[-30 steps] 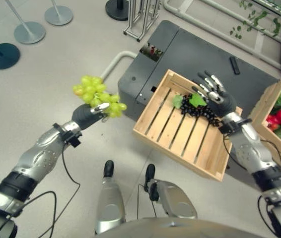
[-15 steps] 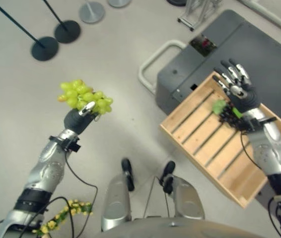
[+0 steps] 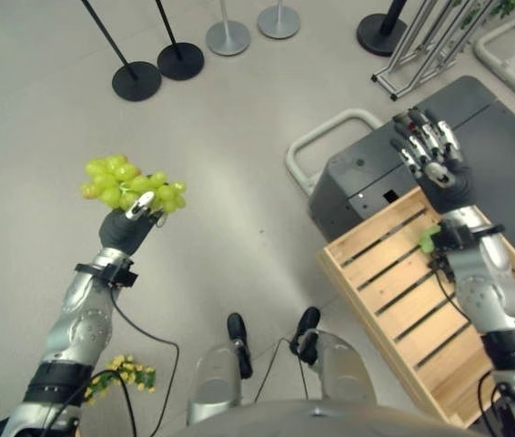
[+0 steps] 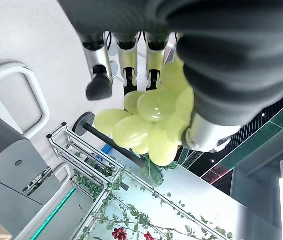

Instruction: Pick up the fruits from the basket on one side to the basket on the other side

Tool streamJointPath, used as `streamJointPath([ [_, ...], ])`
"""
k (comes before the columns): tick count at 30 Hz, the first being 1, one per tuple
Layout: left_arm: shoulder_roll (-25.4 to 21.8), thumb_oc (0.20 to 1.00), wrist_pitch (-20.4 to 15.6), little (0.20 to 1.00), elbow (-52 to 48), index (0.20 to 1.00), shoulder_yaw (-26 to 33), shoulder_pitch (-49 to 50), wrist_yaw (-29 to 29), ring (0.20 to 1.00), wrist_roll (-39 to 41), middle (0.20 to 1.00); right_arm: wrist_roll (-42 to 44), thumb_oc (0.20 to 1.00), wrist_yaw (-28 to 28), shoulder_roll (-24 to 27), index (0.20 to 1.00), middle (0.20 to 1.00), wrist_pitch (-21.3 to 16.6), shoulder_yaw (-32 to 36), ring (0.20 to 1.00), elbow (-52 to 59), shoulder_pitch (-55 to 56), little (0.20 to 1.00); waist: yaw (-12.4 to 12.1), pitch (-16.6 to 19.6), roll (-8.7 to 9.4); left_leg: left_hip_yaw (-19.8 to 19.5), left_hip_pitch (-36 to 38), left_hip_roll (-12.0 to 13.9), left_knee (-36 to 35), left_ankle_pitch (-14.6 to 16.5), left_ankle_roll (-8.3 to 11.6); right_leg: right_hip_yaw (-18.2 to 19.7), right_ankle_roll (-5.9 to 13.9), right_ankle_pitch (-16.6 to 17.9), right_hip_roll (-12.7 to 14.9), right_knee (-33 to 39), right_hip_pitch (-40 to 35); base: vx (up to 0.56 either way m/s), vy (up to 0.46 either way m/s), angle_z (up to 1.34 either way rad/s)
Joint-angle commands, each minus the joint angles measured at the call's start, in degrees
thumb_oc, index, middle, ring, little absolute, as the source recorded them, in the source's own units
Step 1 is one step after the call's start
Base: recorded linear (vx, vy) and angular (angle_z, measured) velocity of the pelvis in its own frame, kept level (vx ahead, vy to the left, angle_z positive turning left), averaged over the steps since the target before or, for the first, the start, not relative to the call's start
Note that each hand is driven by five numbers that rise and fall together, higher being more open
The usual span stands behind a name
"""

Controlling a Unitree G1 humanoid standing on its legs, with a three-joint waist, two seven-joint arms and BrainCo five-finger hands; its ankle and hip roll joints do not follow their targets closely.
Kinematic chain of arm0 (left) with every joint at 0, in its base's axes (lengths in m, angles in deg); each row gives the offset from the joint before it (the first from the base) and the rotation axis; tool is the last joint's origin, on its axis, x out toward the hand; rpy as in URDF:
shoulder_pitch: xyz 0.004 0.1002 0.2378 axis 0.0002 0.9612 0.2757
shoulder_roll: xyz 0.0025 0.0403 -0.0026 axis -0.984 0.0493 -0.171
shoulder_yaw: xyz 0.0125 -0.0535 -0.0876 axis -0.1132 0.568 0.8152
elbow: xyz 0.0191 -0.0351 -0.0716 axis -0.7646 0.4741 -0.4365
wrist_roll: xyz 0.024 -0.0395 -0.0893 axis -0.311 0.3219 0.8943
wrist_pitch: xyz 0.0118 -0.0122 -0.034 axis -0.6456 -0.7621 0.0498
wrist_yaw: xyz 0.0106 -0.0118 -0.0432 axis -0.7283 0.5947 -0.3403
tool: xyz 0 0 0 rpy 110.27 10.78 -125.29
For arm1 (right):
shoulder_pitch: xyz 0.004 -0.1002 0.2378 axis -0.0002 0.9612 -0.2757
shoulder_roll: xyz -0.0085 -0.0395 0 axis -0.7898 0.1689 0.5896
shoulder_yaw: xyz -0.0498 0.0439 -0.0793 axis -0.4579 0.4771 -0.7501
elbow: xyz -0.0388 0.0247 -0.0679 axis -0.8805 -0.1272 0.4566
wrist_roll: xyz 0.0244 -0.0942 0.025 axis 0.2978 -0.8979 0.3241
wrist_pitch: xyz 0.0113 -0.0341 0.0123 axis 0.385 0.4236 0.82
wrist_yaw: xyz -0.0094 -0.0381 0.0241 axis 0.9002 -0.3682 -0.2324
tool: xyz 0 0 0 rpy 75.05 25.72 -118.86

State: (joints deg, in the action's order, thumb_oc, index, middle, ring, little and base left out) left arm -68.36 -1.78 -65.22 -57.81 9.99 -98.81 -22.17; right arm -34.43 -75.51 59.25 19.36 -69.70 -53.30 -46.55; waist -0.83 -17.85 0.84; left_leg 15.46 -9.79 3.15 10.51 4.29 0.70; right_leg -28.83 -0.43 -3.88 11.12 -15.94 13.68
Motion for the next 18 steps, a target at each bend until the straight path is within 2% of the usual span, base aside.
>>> streamJointPath([
  [1,-1.09,0.2,-6.23,0.2,-2.55,0.2,4.95,-1.16,-0.31,0.2,-1.97,0.2,-1.46,1.0,0.38,-1.02,1.0,1.0,-3.29,1.63,1.0,1.99,-1.49,1.0,-1.25,1.28,0.56,-2.45,-0.7,-2.01,2.12,4.06,-0.9,-0.58,8.35,1.69,1.85,0.33,-2.59,0.08,0.143,0.1],
  [5,-1.13,0.2,-6.82,0.2,-2.93,0.2,5.27,-0.93,0.15,0.2,-2.67,0.2,-1.57,1.0,0.33,-1.28,1.0,1.0,-3.25,1.46,1.0,2.46,-1.34,1.0,-1.54,1.39,0.19,-3.06,-0.38,-2.61,2.03,4.53,-1.47,-0.42,8.95,1.89,2.76,-1.51,-2.38,0.05,0.112,0.13],
  [6,-1.19,0.2,-7.18,0.2,-3.13,0.2,5.31,-0.77,0.07,0.2,-4.1,0.2,-2.69,1.0,0.56,-1.62,1.0,1.0,-3.16,1.24,1.0,2.68,-1.52,1.0,-2.01,1.34,-0.43,-4.27,0.4,-3.84,2.38,5.55,-2.6,0.39,10.26,2.23,4.79,-6.9,-1.56,0.12,0.34,0.27],
  [7,-0.79,0.2,-7.72,0.2,-3.3,0.2,5.21,-0.73,0.57,0.2,-5.01,0.2,-3.18,1.0,0.45,-1.9,1.0,1.0,-3.05,1.08,1.0,3.04,-0.8,1.0,-1.7,1.08,-0.93,-4.94,1.7,-5.31,1.69,5.13,-4.23,2.47,10.54,6.64,6.94,-12.32,0.06,0.1,0.291,0.14],
  [8,-0.77,0.2,-7.72,0.2,-3.32,0.2,5.21,-0.72,0.59,0.2,-5.03,0.2,-3.19,1.0,0.46,-1.89,1.0,1.0,-3.04,1.08,1.0,3.07,-0.77,1.0,-1.71,1.02,-0.87,-4.89,1.81,-5.45,1.64,5.14,-4.3,2.6,10.64,6.56,7.12,-12.55,0.12,0.06,0.198,0.51],
  [9,-0.52,0.2,-8.01,0.2,-3.33,0.2,5.45,-0.57,0.69,0.2,-5.52,0.2,-3.9,1.0,0.41,-1.97,1.0,1.0,-3.0,1.17,1.0,3.18,-0.59,1.0,-1.43,0.5,-1.41,-5.82,2.56,-5.88,1.53,5.23,-4.91,4.74,10.9,7.58,7.23,-16.15,1.22,0.03,0.094,0.54],
  [10,-0.55,0.2,-8.52,0.2,-3.2,0.2,5.23,-0.88,1.1,0.2,-5.97,0.2,-4.19,1.0,0.27,-1.91,1.0,1.0,-3.14,1.05,1.0,3.26,-0.53,1.0,-0.82,-0.28,-2.12,-7.11,2.73,-5.92,1.71,4.98,-5.32,8.26,11.04,7.75,5.72,-20.47,3.55,0.04,0.088,0.69],
  [11,-0.25,0.2,-8.87,0.2,-3.06,0.2,4.87,-1.27,1.47,0.2,-6.25,0.2,-4.21,1.0,0.36,-2.14,1.0,1.0,-3.27,0.91,1.0,3.07,-0.47,1.0,-0.61,-0.26,-2.72,-8.08,2.73,-5.79,1.72,4.73,-5.28,10.56,10.75,7.11,4.29,-21.47,5.16,0.0,-0.019,0.44],
  [13,0.3,0.2,-9.52,0.2,-2.3,0.2,3.59,-3.01,1.72,0.2,-6.25,0.2,-4.62,1.0,0.21,-1.67,1.0,1.0,-3.28,1.46,1.0,2.98,0.68,1.0,1.43,0.12,-2.89,-12.48,3.61,-7.07,0.29,4.12,-4.24,18.76,9.31,3.4,-1.36,-15.0,7.78,0.08,-0.127,0.64],
  [14,0.45,0.2,-9.79,0.2,-2.11,0.2,3.0,-3.92,2.34,0.2,-6.89,0.2,-4.5,1.0,0.23,-1.64,1.0,1.0,-3.37,1.75,1.0,3.17,0.91,1.0,1.94,0.34,-2.87,-14.54,3.66,-7.53,0.01,3.62,-3.34,20.61,8.99,3.11,-1.8,-9.79,7.65,0.17,-0.224,0.81],
  [15,0.56,0.2,-9.99,0.2,-1.92,0.2,2.57,-4.87,2.58,0.2,-7.16,0.2,-4.43,1.0,0.39,-1.64,1.0,1.0,-3.64,1.91,1.0,2.98,1.21,1.0,2.39,0.33,-2.63,-16.74,3.28,-7.93,0.85,3.92,-2.34,23.51,9.11,2.69,-0.92,-4.37,6.77,0.15,-0.234,1.18],
  [16,0.43,0.2,-10.19,0.2,-1.73,0.2,2.41,-5.3,2.71,0.2,-7.63,0.2,-4.75,1.0,0.65,-1.41,1.0,1.0,-3.98,1.81,1.0,2.59,0.98,1.0,2.88,0.66,-2.69,-18.47,2.69,-8.11,1.15,3.88,-2.02,26.61,9.49,3.57,-1.2,-2.02,7.16,0.14,-0.241,1.54],
  [17,0.01,0.2,-10.39,0.2,-1.64,0.2,1.66,-6.2,2.84,0.2,-7.78,0.2,-5.24,1.0,0.74,-0.7,1.0,1.0,-3.76,1.92,1.0,2.62,1.16,1.0,4.22,1.19,-2.47,-20.34,2.59,-8.6,0.78,3.59,-1.95,33.29,9.96,3.48,-4.53,-1.33,7.65,0.12,-0.202,1.58],
  [18,0.24,0.2,-10.21,0.2,-1.07,0.2,0.54,-7.46,2.85,0.2,-7.81,0.2,-5.12,1.0,0.88,-0.85,1.0,1.0,-3.74,2.5,1.0,3.01,2.01,1.0,4.83,1.51,-1.72,-22.09,2.57,-9.17,1.39,3.69,-1.7,37.15,9.85,2.45,-6.88,-1.02,5.47,0.1,-0.224,1.59],
])
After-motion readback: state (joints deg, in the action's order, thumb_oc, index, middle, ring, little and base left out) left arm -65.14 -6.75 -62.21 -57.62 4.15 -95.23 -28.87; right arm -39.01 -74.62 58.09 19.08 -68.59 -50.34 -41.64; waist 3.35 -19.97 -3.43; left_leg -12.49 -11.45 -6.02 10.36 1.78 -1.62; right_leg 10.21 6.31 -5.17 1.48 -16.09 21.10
